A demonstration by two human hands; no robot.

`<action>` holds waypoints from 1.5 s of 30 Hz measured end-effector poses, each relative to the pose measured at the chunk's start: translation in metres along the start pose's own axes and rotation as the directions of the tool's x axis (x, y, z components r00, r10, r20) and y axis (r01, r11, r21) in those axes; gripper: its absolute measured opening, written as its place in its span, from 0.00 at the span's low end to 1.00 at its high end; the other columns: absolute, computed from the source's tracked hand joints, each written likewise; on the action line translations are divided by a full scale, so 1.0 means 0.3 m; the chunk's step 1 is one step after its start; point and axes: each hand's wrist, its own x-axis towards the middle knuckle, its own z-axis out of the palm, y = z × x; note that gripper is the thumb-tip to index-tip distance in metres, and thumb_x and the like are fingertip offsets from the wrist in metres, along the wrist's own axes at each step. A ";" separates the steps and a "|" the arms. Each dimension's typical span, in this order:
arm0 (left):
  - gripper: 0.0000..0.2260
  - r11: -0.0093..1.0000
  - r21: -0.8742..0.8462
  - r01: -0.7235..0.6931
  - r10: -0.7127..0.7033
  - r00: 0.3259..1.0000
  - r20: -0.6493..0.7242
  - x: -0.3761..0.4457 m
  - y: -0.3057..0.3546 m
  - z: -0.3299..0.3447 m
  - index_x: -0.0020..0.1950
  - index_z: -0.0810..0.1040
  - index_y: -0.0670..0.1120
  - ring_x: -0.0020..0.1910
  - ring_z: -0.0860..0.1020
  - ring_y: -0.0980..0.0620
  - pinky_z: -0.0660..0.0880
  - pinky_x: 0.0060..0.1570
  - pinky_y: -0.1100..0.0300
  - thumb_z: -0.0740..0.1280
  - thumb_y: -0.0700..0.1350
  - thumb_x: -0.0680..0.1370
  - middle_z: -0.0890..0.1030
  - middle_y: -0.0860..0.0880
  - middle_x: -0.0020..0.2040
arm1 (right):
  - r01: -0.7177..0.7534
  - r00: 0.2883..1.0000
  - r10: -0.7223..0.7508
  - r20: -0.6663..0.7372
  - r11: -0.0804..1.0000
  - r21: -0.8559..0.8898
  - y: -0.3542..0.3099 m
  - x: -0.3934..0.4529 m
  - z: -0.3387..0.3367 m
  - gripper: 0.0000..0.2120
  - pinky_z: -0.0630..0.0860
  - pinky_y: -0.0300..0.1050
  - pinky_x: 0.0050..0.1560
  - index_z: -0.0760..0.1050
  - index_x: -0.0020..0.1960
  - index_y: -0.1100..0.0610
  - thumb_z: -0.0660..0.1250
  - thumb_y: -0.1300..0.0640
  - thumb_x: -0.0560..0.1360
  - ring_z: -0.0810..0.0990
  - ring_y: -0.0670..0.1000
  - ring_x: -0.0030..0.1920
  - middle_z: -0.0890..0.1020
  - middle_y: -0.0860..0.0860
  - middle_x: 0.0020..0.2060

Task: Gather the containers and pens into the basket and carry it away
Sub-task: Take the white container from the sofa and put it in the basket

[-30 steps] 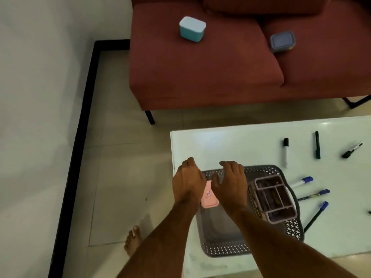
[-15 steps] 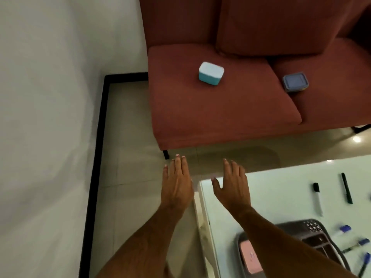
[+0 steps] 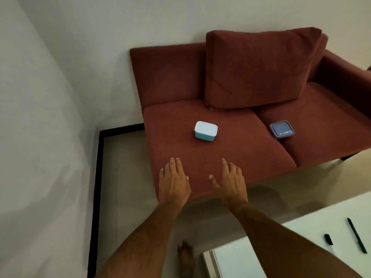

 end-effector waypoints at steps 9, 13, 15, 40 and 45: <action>0.31 0.997 -0.078 0.010 -0.004 0.998 0.069 0.651 0.047 0.077 0.83 0.52 0.43 0.80 0.60 0.45 0.61 0.79 0.49 0.60 0.52 0.84 0.59 0.43 0.82 | -0.115 0.993 0.114 0.022 0.992 0.049 -0.017 0.574 0.103 0.37 0.69 0.53 0.72 0.57 0.82 0.56 0.65 0.41 0.80 0.67 0.58 0.74 0.67 0.56 0.76; 0.31 0.987 -0.158 0.022 -0.008 0.996 0.094 0.893 0.083 0.148 0.82 0.54 0.43 0.79 0.62 0.46 0.64 0.77 0.50 0.62 0.51 0.84 0.61 0.44 0.81 | -0.188 0.982 0.185 0.038 0.977 0.096 0.018 0.792 0.187 0.35 0.70 0.56 0.70 0.61 0.80 0.58 0.67 0.44 0.79 0.69 0.61 0.72 0.70 0.59 0.73; 0.30 0.981 -0.190 0.046 -0.024 0.993 0.116 1.009 0.088 0.205 0.82 0.55 0.43 0.79 0.63 0.46 0.65 0.76 0.51 0.62 0.51 0.84 0.62 0.44 0.81 | -0.226 0.974 0.219 0.055 0.958 0.180 0.031 0.906 0.238 0.34 0.70 0.57 0.71 0.62 0.79 0.60 0.69 0.47 0.79 0.69 0.63 0.71 0.71 0.61 0.72; 0.22 0.883 -0.457 0.105 0.046 0.950 0.308 1.213 0.369 0.480 0.75 0.67 0.41 0.70 0.73 0.42 0.72 0.69 0.48 0.65 0.43 0.81 0.74 0.42 0.71 | -0.520 0.835 0.527 0.159 0.662 0.540 0.181 1.017 0.329 0.32 0.65 0.50 0.75 0.54 0.82 0.59 0.62 0.64 0.81 0.66 0.58 0.74 0.65 0.59 0.75; 0.22 0.895 -0.445 -0.025 0.181 0.933 0.312 1.095 0.499 0.484 0.74 0.68 0.40 0.69 0.73 0.42 0.72 0.69 0.46 0.65 0.43 0.81 0.74 0.42 0.70 | -0.559 0.764 0.638 0.093 0.583 0.589 0.276 0.866 0.252 0.32 0.65 0.50 0.74 0.56 0.81 0.59 0.62 0.64 0.80 0.66 0.59 0.73 0.66 0.59 0.74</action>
